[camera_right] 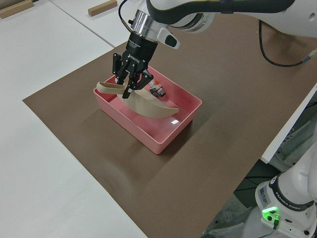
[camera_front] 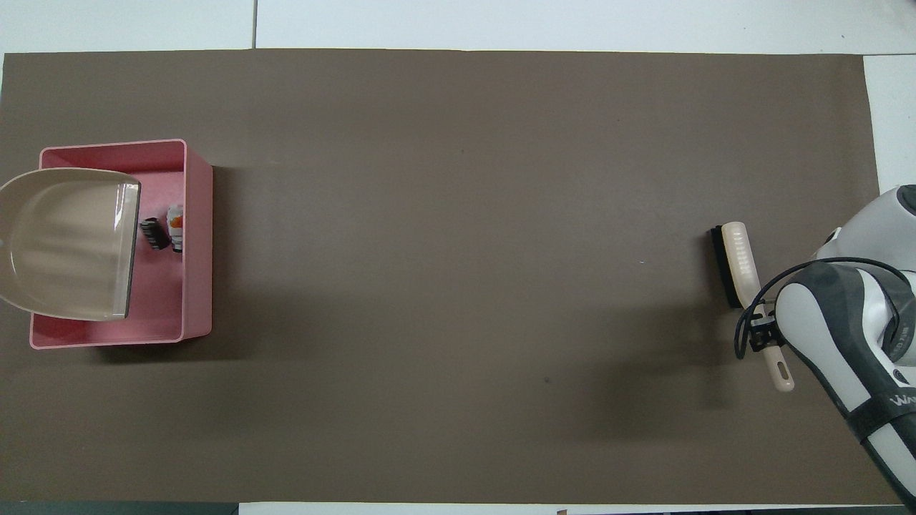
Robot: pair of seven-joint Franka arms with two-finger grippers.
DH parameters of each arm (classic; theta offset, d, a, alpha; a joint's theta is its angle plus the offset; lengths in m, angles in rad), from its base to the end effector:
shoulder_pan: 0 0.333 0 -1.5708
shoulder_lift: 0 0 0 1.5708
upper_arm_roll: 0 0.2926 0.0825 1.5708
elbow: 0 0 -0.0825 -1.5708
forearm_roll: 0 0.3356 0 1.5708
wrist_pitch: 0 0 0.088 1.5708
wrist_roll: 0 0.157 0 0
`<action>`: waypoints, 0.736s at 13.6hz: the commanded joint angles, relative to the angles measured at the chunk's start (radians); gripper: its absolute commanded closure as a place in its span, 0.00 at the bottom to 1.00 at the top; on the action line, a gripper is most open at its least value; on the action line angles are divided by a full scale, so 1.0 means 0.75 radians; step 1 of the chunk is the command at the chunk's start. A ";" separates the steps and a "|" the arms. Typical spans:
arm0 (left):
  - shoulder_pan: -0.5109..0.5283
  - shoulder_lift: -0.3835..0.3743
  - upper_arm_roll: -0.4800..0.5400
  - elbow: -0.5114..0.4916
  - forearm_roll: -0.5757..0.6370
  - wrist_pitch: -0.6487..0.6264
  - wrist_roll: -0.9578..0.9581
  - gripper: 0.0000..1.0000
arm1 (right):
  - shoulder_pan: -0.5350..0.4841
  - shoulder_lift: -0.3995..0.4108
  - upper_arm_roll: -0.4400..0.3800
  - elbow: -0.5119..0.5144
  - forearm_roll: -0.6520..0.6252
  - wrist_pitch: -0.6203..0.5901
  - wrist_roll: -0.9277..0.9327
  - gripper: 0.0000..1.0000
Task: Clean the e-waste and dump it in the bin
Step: 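Tip the dustpan over the pink bin with the left gripper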
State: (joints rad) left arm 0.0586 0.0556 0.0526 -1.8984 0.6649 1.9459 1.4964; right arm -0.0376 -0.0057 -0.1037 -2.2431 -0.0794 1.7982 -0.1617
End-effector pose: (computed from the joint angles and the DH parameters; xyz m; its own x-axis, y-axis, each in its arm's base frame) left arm 0.5255 0.1290 0.4366 -0.0682 -0.8125 -0.5790 -0.9977 0.0565 0.0381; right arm 0.4032 -0.0680 0.3042 0.9012 0.0520 -0.4302 0.0540 -0.9985 -0.0076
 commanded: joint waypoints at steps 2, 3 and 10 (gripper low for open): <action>-0.033 -0.019 0.001 0.111 0.046 -0.158 -0.042 1.00 | -0.007 -0.056 0.012 -0.067 -0.031 0.042 0.044 1.00; -0.033 -0.021 -0.003 0.154 0.046 -0.213 -0.040 1.00 | -0.009 -0.060 0.012 -0.069 -0.031 0.049 0.042 1.00; -0.211 -0.086 -0.031 0.134 -0.217 -0.361 -0.030 0.99 | -0.019 -0.060 0.012 -0.077 -0.035 0.067 0.040 0.36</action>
State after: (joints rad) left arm -0.0786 0.0099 0.0225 -1.7708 0.5718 1.6819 1.4744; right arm -0.0374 -0.0210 -0.1032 -2.2724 -0.0830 1.8275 -0.1462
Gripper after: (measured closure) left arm 0.665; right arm 0.471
